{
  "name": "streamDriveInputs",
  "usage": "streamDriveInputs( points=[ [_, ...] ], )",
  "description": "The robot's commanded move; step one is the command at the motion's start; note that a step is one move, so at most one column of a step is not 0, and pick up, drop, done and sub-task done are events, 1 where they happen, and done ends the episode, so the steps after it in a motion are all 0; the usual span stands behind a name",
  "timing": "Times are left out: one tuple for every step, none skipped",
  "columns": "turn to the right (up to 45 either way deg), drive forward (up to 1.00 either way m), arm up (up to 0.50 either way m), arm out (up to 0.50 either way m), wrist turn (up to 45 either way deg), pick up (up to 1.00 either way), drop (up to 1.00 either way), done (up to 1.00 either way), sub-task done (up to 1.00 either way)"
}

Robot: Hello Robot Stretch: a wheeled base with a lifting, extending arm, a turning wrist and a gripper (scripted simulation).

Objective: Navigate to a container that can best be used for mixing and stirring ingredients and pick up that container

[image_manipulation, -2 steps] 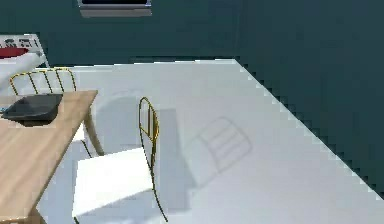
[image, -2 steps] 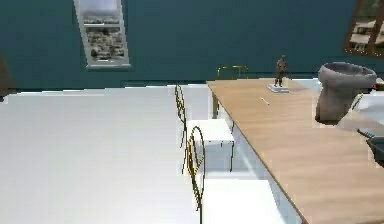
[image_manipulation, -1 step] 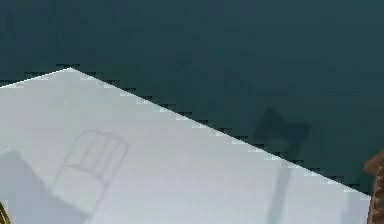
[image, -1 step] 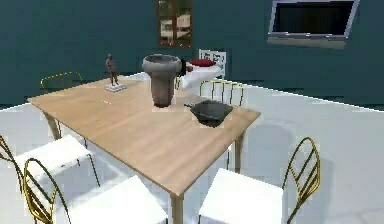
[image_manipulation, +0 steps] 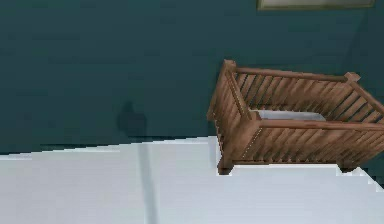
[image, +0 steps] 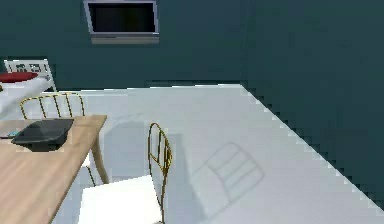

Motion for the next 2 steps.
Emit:
streamDriveInputs(
  points=[
    [12.0, 0.00, 0.00, 0.00, 0.0, 0.00, 0.00, 0.00, 0.00],
    [0.0, 0.80, 0.00, 0.00, 0.0, 0.00, 0.00, 0.00, 0.00]
  ],
)
